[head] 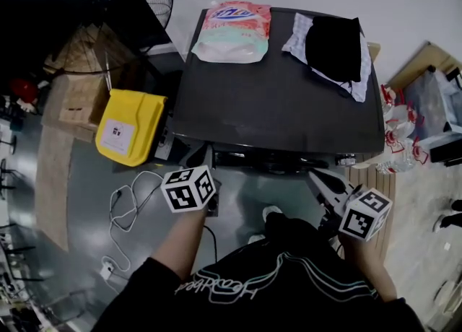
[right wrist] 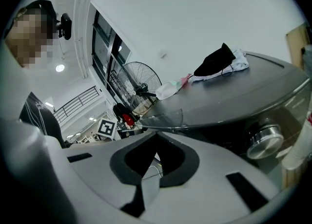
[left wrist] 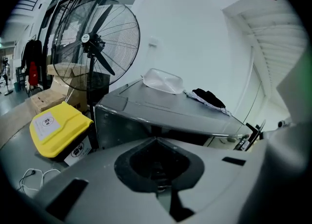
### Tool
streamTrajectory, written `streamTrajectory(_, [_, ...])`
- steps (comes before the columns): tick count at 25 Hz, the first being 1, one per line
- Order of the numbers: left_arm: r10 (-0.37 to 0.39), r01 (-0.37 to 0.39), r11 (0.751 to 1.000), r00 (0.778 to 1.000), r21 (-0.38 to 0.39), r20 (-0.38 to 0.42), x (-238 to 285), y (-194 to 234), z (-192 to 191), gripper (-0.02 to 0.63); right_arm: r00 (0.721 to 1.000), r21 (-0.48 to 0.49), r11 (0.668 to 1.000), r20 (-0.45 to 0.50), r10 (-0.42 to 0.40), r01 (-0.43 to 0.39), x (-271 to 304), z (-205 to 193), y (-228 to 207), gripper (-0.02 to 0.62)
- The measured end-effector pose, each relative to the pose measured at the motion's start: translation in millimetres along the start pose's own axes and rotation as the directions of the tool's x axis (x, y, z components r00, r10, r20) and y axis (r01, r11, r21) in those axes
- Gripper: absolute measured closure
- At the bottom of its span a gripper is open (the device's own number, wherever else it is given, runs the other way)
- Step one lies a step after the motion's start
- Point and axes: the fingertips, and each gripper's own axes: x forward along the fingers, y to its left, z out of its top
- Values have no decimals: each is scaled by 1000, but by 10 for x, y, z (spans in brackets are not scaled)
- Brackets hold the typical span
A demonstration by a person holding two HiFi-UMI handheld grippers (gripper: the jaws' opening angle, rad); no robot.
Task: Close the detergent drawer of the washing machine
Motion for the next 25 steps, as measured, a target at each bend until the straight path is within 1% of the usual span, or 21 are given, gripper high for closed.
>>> streamTrajectory(2, [2,-2,999,1000,38,9,17,-10,15,583,1000,4,1000,-1,1,-1,2,-12,-10,569])
streamTrajectory(4, [-17,15,998,999,67,28,18,-15,14,583,1000,7,1000,-10,5,-5,9,-45,-4,569])
streamTrajectory(6, [-35,34,998,999,52,33,17,-7,20,583,1000,7,1000,-22,13,-13,22,-87,24,569])
streamTrajectory(8, [-37,36,998,999,42,32,19,-11,12,583,999,6,1000,-27,23,-23,23,-124,64,569])
streamTrajectory(10, [-36,34,998,999,60,26,9,-21,-10,583,999,1,999,-29,38,-38,24,-151,123,569])
streamTrajectory(11, [-46,44,996,999,77,24,-14,-41,-16,583,998,-4,999,-29,47,-47,28,-162,162,569])
streamTrajectory(13, [-103,100,990,994,99,30,-124,-141,-9,583,997,-18,998,-31,67,-68,26,-185,259,569])
streamTrajectory(15, [-175,170,980,984,106,35,-305,-281,-3,583,996,-39,995,-26,86,-87,-1,-198,374,569])
streamTrajectory(18, [-249,246,957,968,154,2,-655,-490,-52,583,994,-92,990,-13,107,-108,-70,-180,584,569])
streamTrajectory(20, [-304,299,940,953,162,2,-924,-675,-45,583,991,-137,982,-5,130,-130,-143,-127,758,569])
streamTrajectory(23, [-409,402,907,912,123,39,-1362,-1033,-14,583,986,-200,966,6,167,-162,-271,-59,1048,569])
streamTrajectory(25, [-465,457,883,884,109,59,-1650,-1251,-26,583,982,-229,957,16,187,-178,-351,-38,1247,569])
